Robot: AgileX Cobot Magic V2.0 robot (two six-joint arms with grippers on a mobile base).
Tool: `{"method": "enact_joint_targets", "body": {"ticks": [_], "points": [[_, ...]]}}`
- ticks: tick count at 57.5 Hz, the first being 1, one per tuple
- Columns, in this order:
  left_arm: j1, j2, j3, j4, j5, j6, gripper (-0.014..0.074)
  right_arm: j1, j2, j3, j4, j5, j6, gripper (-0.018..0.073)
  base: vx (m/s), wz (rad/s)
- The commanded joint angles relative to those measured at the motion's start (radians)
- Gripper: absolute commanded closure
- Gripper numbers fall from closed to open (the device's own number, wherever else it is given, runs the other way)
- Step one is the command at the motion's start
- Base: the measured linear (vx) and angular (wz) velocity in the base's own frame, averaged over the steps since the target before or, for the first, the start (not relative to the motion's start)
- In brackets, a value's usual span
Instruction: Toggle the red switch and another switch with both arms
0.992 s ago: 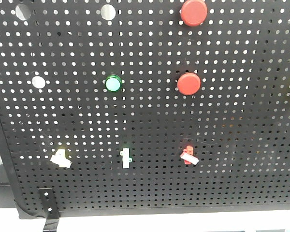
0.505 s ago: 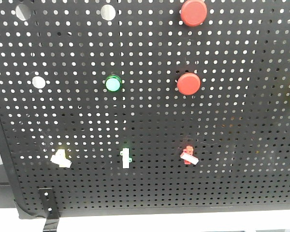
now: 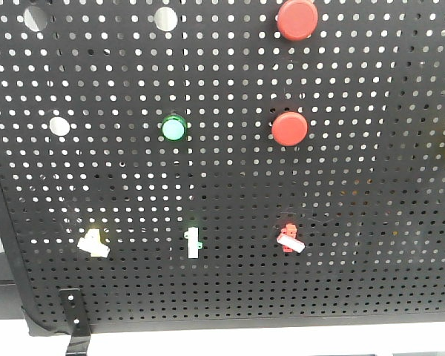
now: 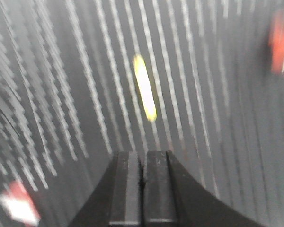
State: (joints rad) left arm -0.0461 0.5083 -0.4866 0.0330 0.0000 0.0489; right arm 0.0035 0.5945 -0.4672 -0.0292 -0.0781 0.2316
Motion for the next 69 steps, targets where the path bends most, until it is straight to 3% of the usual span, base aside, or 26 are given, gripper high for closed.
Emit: {"method": "enact_joint_targets", "body": {"ticks": [1, 18, 29, 37, 46, 56, 62, 69], "points": [[0.002, 0.035, -0.024, -0.010, -0.073, -0.004, 0.0594, -0.007, 0.075, -0.034, -0.025, -0.056, -0.013, 0.0566, 0.00, 0.00], [0.002, 0.141, -0.024, 0.003, -0.071, 0.004, 0.0594, -0.005, 0.262, -0.034, -0.332, -0.283, -0.082, 0.0566, 0.00, 0.00], [0.001, 0.244, -0.024, 0.083, -0.117, 0.004, 0.0594, -0.003, 0.305, -0.034, -0.424, -0.345, 0.055, 0.0566, 0.00, 0.00], [-0.046, 0.325, -0.024, 0.084, -0.258, -0.015, 0.0594, -0.003, 0.338, -0.034, -0.510, -0.432, 0.126, 0.0566, 0.00, 0.00], [-0.156, 0.423, -0.025, 0.084, -0.380, -0.095, 0.0594, -0.003, 0.371, -0.034, -0.528, -0.491, 0.179, 0.0566, 0.00, 0.00], [-0.259, 0.525, -0.025, 0.080, -0.478, -0.105, 0.0594, -0.003, 0.384, -0.034, -0.528, -0.493, 0.179, 0.0566, 0.00, 0.00], [-0.284, 0.567, -0.029, 0.075, -0.544, -0.112, 0.0594, -0.003, 0.384, -0.034, -0.528, -0.503, 0.179, 0.0566, 0.00, 0.00], [-0.287, 0.601, -0.070, 0.075, -0.540, -0.112, 0.0594, -0.005, 0.384, -0.034, -0.528, -0.510, 0.179, 0.0566, 0.00, 0.00]]}}
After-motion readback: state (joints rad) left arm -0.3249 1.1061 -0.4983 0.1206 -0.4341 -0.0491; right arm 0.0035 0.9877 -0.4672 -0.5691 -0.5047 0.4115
